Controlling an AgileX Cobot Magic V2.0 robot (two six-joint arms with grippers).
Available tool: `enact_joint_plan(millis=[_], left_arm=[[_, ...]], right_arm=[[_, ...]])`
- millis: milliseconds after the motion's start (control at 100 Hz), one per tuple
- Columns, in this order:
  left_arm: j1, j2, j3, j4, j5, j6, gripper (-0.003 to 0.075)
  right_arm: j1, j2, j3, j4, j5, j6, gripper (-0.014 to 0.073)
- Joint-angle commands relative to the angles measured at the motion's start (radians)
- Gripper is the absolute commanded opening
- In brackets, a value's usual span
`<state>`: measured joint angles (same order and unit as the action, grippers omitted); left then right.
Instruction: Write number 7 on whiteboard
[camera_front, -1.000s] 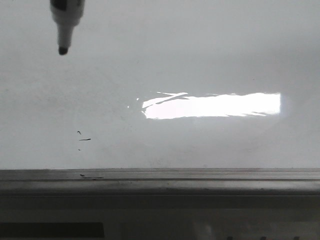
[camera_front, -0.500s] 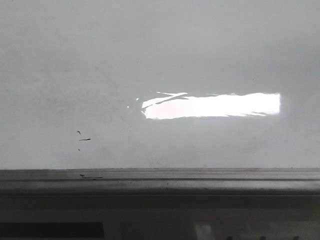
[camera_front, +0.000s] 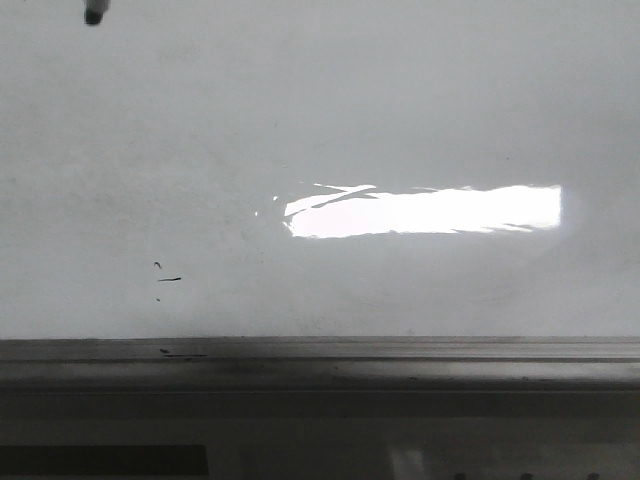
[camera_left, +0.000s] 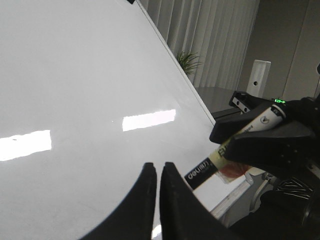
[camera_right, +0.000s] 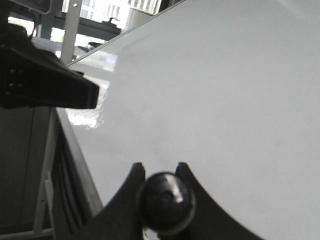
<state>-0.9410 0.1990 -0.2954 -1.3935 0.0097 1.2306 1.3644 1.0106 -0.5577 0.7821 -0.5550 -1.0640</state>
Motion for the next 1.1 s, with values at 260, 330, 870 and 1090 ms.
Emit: enact_joint_plan(millis=[260,330,870,1090], left_arm=[[-0.003,0.008,-0.026,-0.009,-0.010,-0.010,-0.0020],[-0.003,0.008,-0.026,-0.009,-0.010,-0.010,-0.0020],[-0.003,0.008,-0.026,-0.009,-0.010,-0.010,-0.0020],[-0.003,0.008,-0.023,-0.009,-0.010,-0.010,-0.0020]], right_arm=[[-0.019,-0.044,-0.044,-0.389,0.166,0.391,-0.0050],[-0.051,-0.044,-0.051,-0.486,0.199,0.471,-0.0046],[-0.244,-0.081,-0.150,-0.951,0.417,0.795,-0.0043],[-0.365,-0.148,-0.150,-0.978,0.508,0.973,-0.0042]])
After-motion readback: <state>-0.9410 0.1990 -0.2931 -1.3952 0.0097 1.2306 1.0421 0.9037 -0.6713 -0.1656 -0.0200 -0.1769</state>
